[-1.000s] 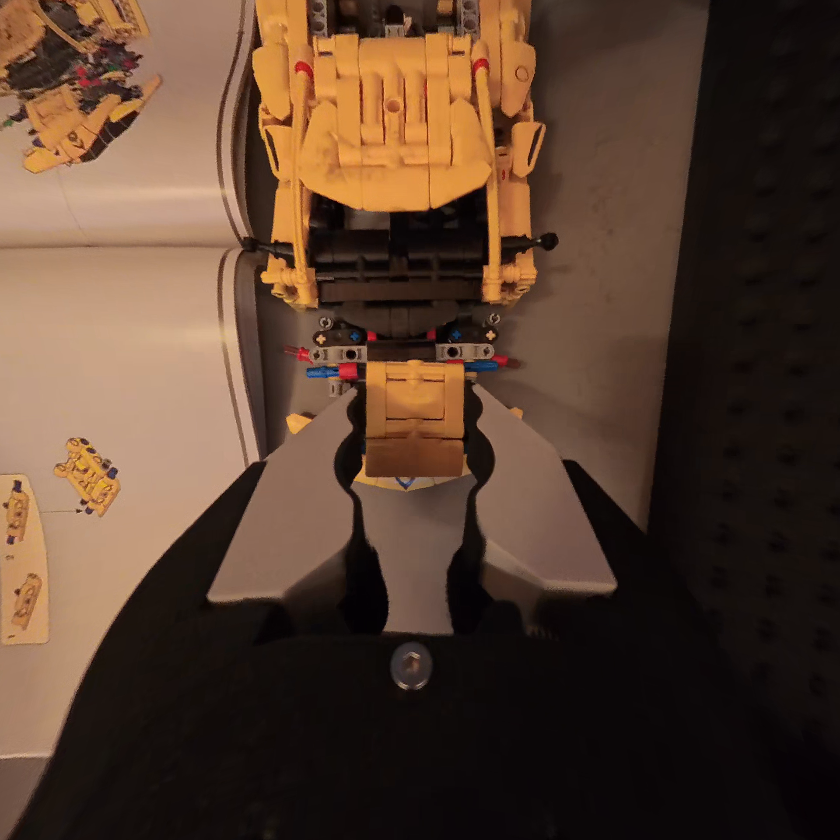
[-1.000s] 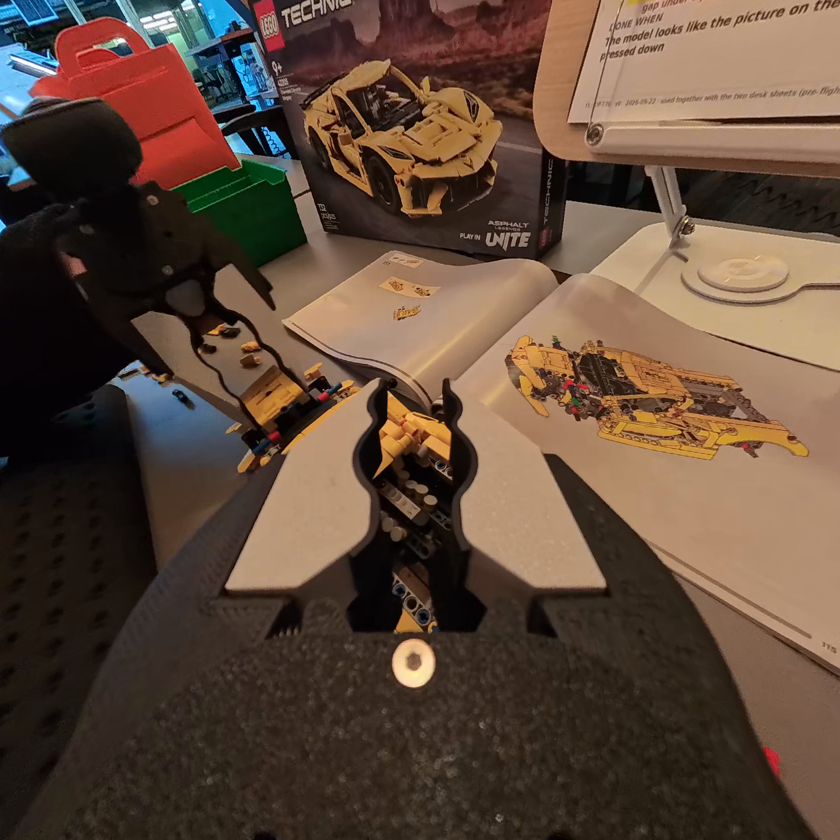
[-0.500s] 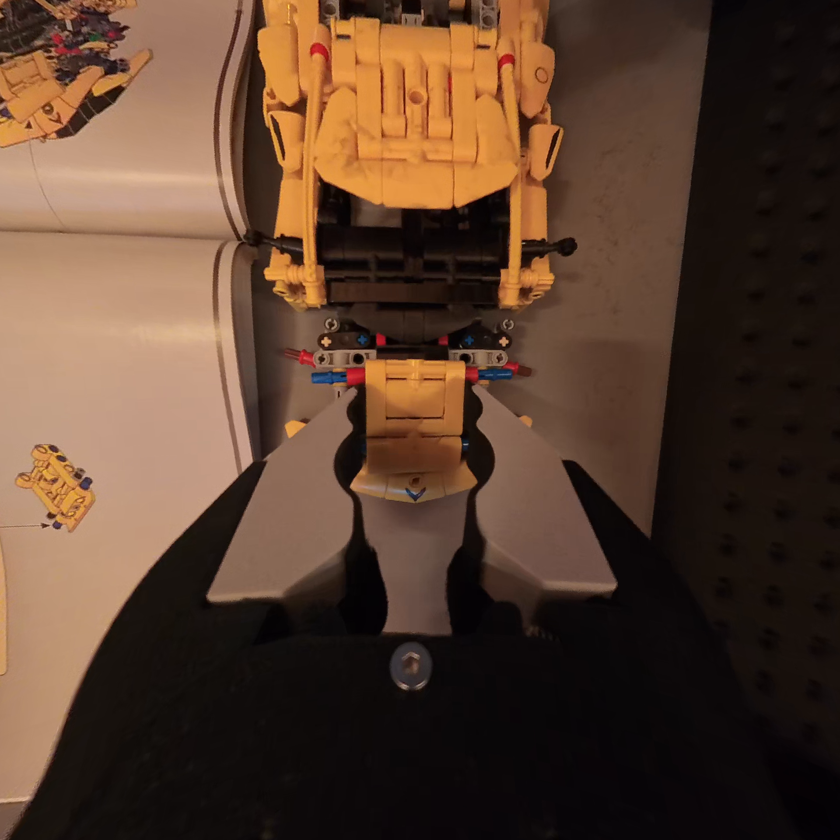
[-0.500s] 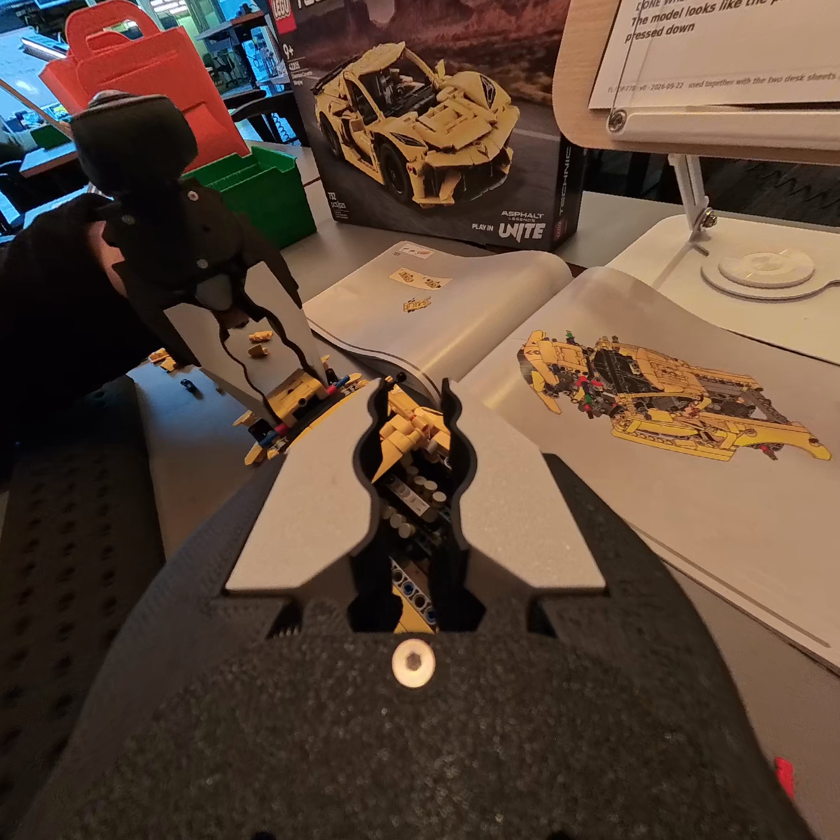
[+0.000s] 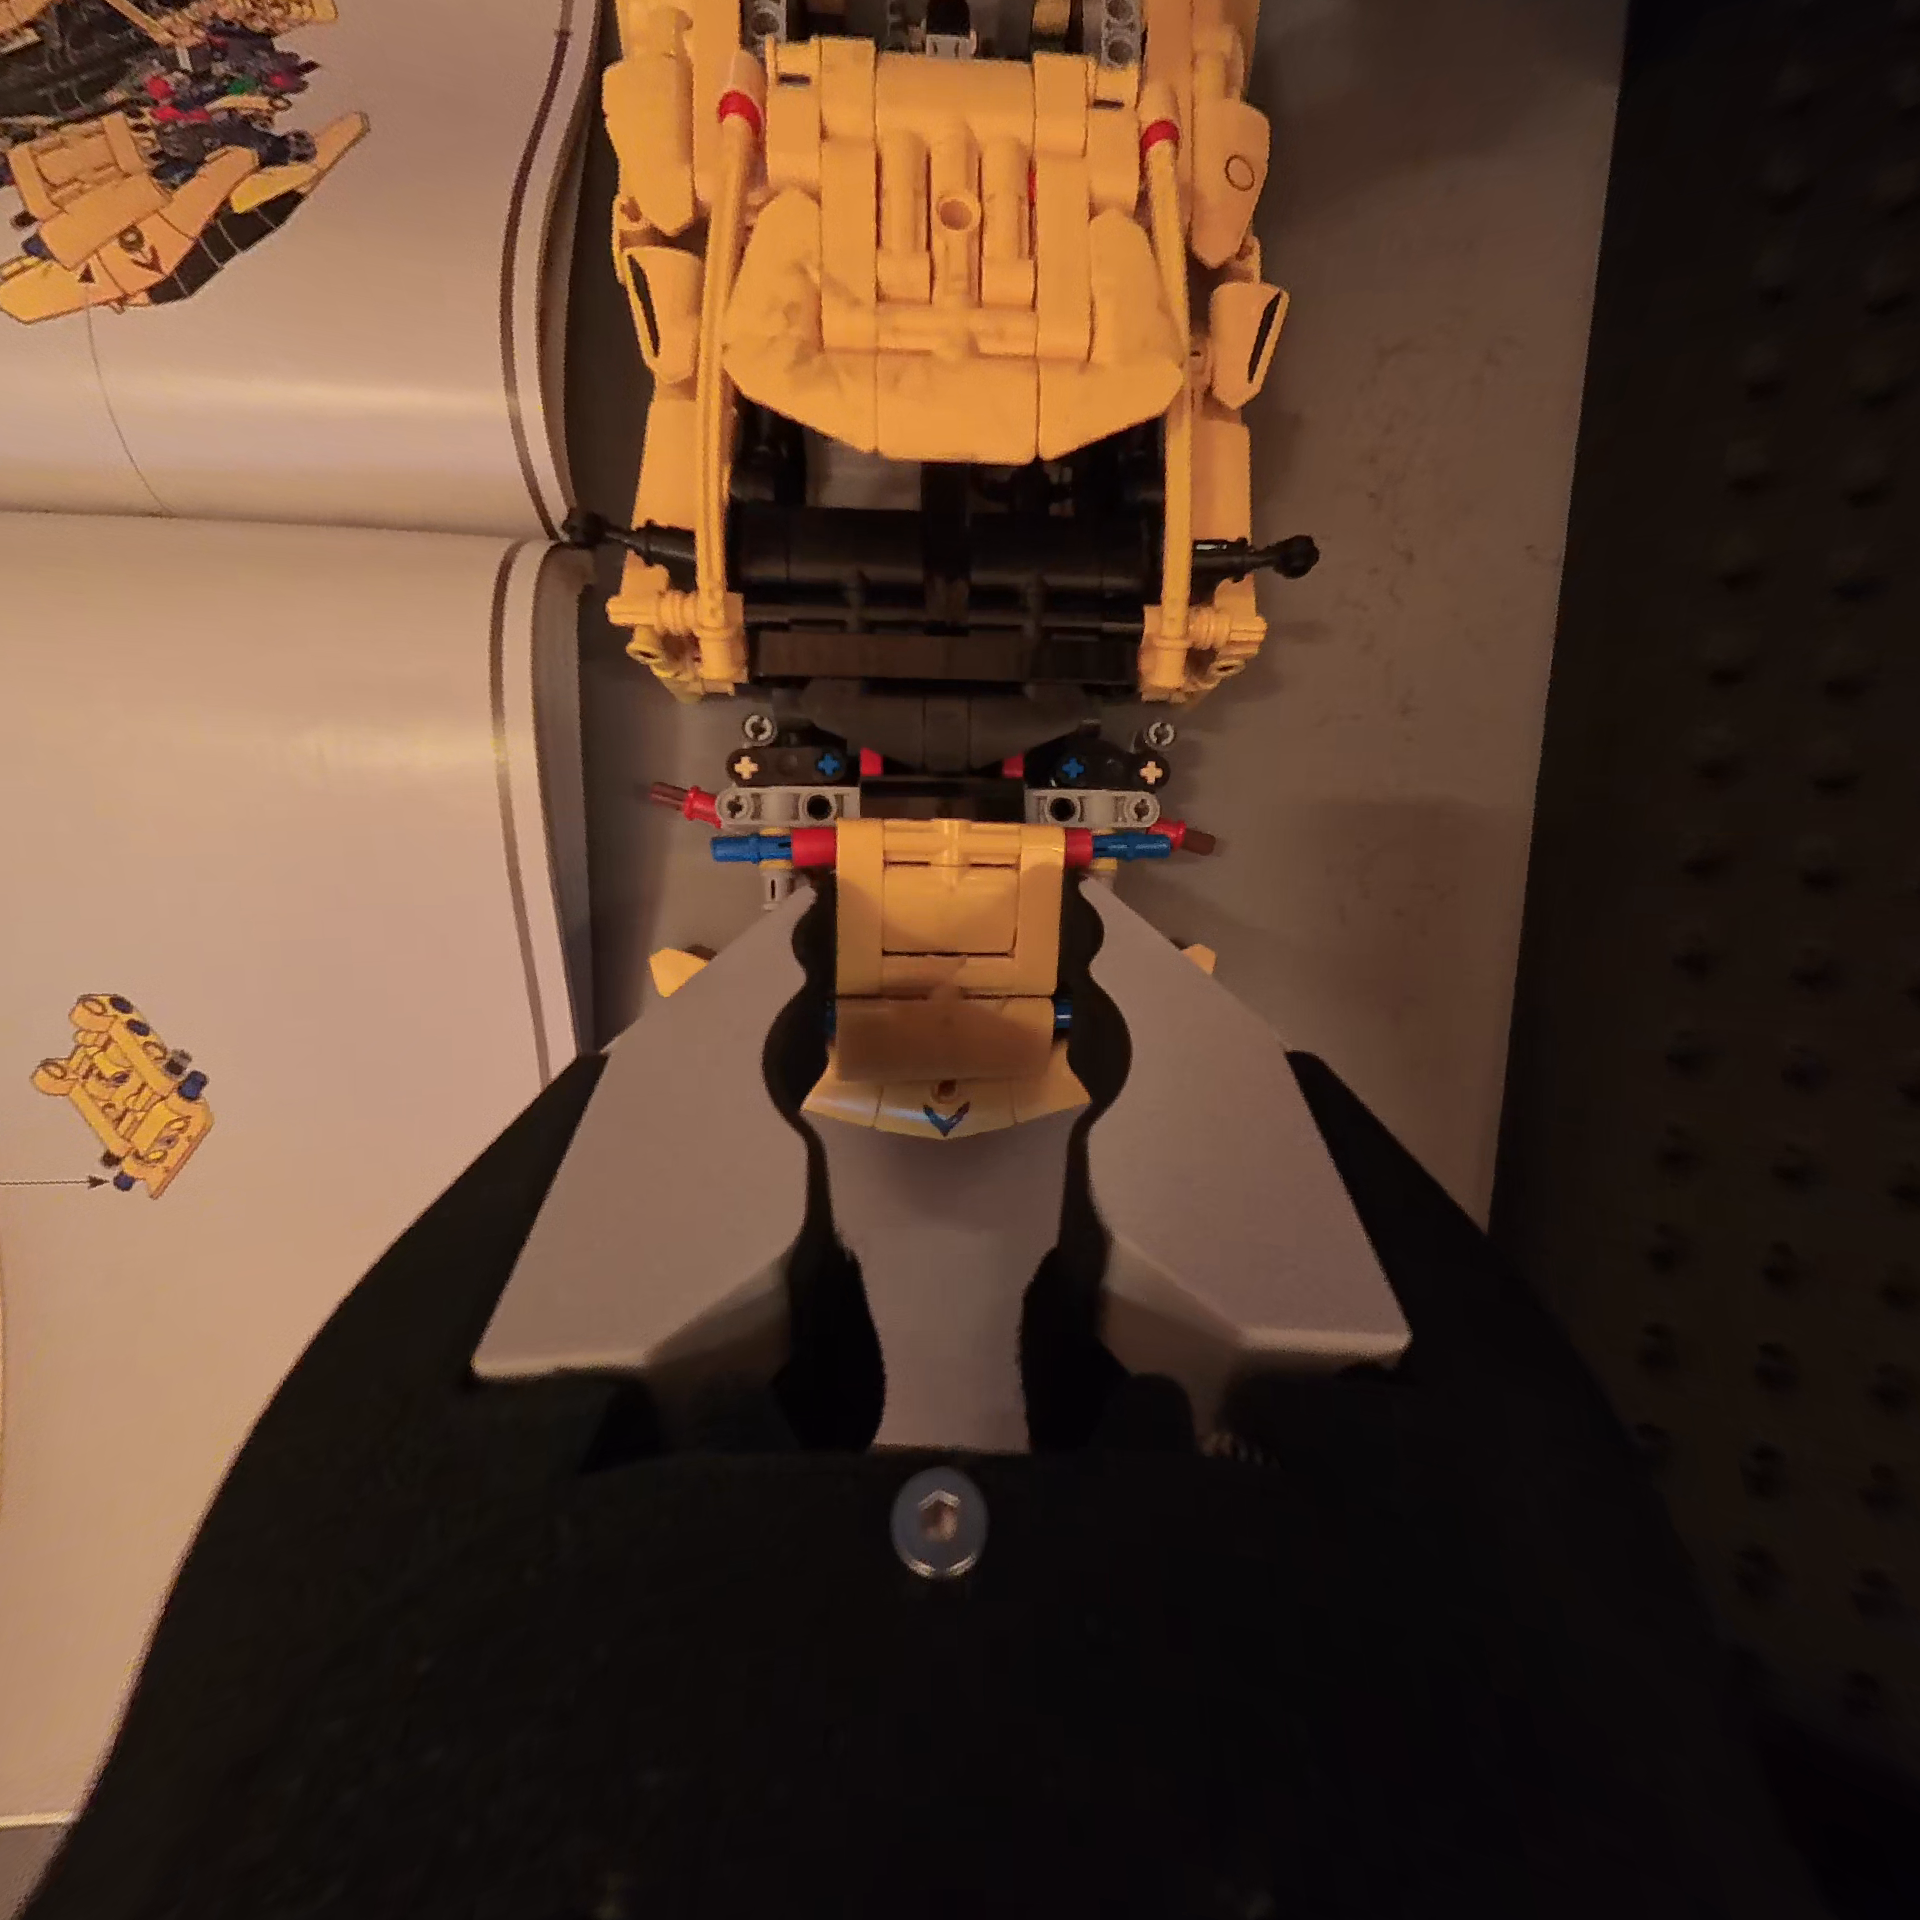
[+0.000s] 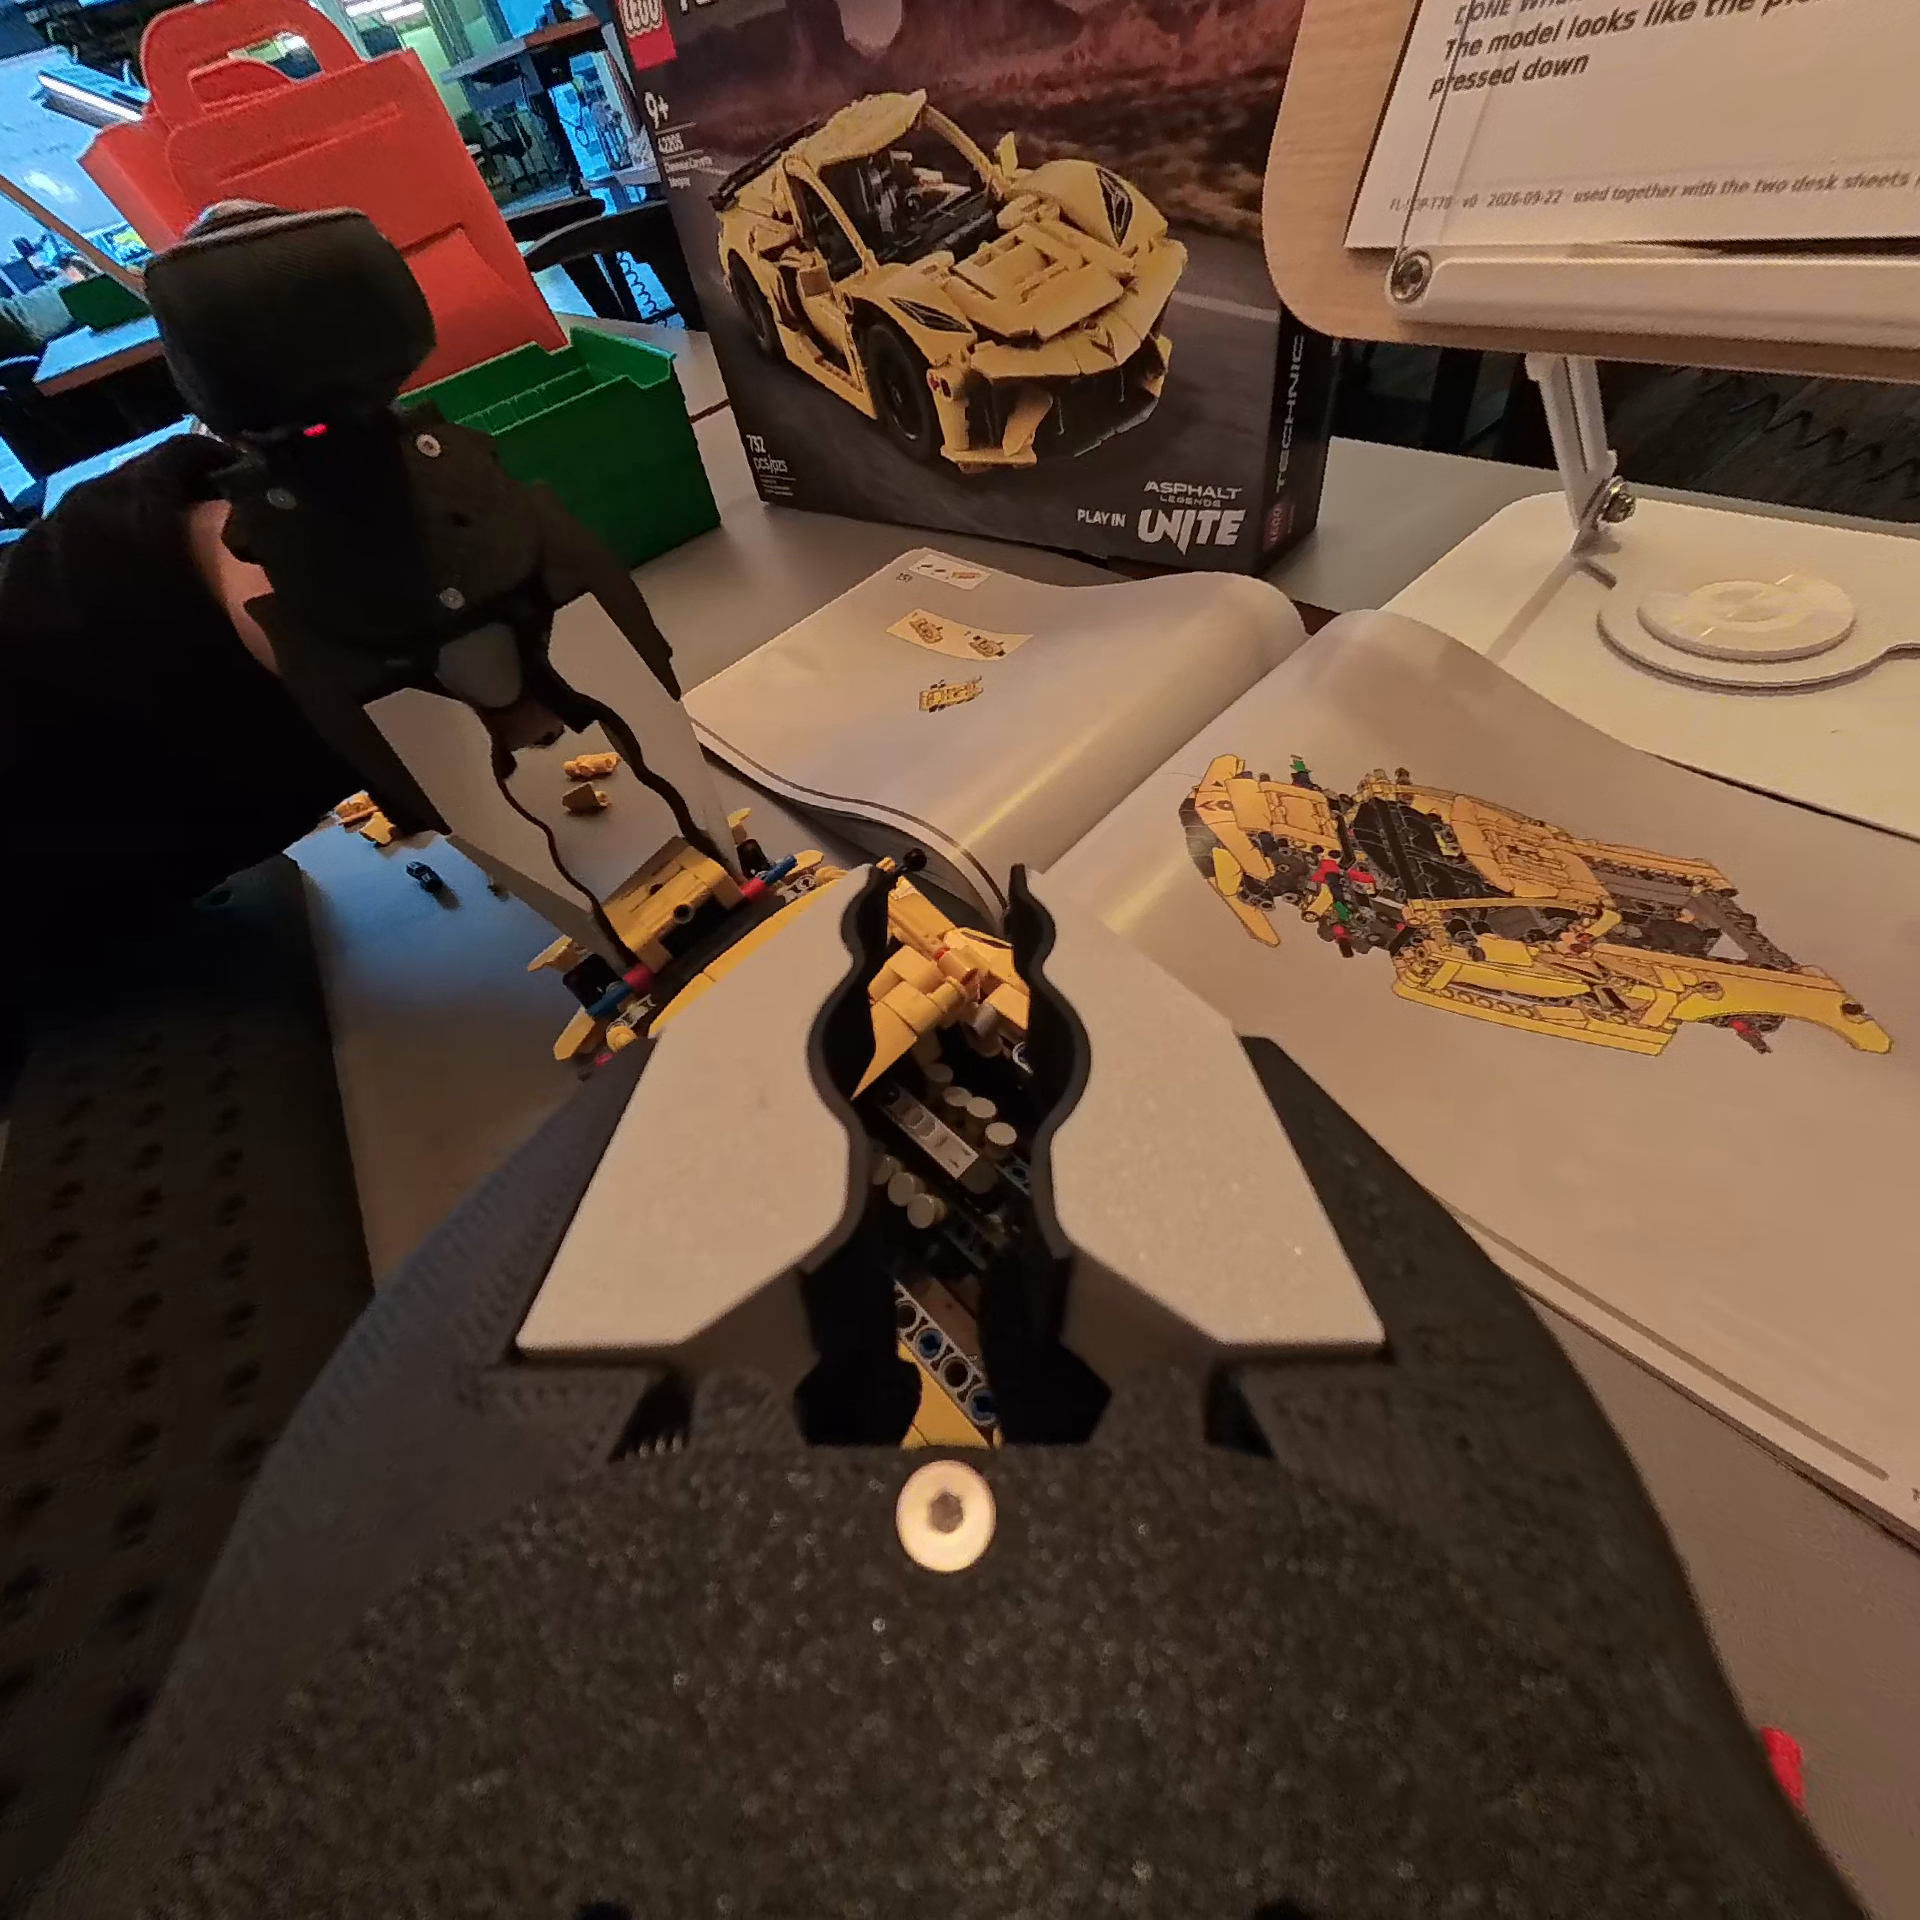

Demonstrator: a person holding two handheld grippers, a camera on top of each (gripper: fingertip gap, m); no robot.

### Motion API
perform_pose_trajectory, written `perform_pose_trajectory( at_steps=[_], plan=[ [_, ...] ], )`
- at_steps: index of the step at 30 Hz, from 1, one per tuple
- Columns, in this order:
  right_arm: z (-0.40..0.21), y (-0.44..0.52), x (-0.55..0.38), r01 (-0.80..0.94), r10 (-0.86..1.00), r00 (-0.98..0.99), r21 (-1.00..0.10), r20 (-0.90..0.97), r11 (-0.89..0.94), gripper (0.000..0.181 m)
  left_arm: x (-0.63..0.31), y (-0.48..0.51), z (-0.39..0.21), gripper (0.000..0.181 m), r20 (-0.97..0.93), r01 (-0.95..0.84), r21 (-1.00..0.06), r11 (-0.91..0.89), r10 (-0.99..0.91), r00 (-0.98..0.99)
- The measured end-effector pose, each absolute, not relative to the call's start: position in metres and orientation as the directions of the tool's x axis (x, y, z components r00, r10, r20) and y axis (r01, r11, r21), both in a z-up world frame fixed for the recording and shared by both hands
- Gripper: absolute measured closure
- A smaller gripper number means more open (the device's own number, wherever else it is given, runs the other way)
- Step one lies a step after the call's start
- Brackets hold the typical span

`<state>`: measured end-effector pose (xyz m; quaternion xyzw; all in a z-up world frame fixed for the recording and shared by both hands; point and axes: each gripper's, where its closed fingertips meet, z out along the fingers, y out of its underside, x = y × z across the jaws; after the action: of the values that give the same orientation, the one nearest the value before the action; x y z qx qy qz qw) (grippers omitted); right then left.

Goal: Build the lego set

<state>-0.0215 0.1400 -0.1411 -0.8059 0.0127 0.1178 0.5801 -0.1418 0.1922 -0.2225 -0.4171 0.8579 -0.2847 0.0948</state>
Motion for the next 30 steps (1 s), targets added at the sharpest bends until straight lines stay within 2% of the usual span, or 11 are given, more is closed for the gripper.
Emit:
perform_pose_trajectory(
  at_steps=[30],
  plan=[
    [-0.1412, 0.1394, -0.0216, -0.14, 0.117, 0.975, -0.934, -0.188, -0.329, 0.159, -0.1416, 0.1973, -0.2186, 0.136, 0.012, -0.641, -0.578, 0.505, -0.781, -0.625]
  ],
)
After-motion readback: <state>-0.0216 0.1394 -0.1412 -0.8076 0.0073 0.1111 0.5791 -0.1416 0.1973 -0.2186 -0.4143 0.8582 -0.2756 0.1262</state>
